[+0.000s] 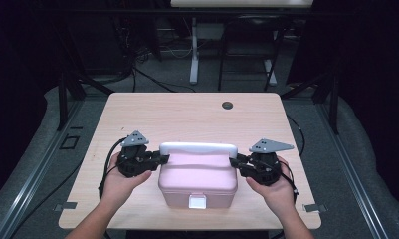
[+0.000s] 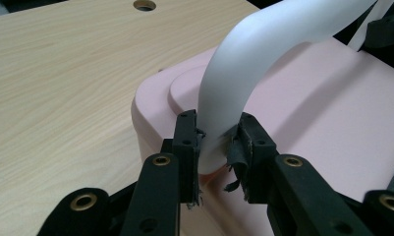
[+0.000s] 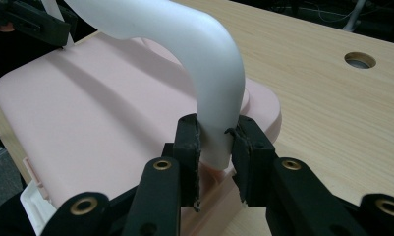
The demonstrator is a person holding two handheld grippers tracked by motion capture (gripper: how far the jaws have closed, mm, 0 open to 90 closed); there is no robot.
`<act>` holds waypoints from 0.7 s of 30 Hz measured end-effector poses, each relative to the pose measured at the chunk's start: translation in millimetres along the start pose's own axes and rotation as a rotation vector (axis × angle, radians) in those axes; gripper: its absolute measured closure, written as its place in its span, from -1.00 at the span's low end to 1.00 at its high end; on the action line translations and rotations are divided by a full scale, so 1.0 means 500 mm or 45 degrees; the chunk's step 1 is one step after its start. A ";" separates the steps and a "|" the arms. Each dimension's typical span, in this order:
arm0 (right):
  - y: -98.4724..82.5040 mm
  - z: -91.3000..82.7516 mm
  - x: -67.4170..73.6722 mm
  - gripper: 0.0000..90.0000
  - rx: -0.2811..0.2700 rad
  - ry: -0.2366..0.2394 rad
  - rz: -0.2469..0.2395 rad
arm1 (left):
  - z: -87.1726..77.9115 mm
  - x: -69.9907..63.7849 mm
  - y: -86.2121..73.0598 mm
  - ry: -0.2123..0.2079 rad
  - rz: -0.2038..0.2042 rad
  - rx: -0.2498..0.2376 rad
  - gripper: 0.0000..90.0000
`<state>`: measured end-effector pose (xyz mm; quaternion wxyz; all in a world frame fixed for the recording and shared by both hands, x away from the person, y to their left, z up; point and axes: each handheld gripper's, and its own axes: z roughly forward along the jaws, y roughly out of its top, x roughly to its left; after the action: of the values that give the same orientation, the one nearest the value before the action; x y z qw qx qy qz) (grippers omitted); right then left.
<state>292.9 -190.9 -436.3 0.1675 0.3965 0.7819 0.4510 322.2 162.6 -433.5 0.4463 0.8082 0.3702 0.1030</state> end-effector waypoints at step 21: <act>0.033 -0.004 -0.007 0.61 -0.046 0.016 0.050 | -0.019 0.008 0.033 -0.016 -0.025 -0.009 0.64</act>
<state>301.7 -190.2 -421.8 0.1607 0.4058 0.7668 0.4707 328.8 166.2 -415.3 0.4525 0.8035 0.3750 0.0950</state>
